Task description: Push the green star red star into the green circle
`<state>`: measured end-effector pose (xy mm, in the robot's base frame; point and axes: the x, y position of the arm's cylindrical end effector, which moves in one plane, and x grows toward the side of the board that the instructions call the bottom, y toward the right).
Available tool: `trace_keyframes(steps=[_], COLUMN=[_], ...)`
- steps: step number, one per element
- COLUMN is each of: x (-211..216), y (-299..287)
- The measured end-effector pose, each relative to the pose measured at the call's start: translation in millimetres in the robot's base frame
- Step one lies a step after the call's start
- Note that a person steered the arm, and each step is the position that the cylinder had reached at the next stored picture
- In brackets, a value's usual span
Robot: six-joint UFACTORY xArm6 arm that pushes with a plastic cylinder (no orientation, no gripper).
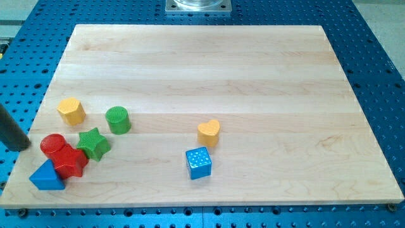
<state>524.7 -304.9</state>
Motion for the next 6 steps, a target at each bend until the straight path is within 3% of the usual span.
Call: trace_keyframes(steps=[2,5,6], x=[76.1,76.3,51.4], y=[29.6,93.7,116.4])
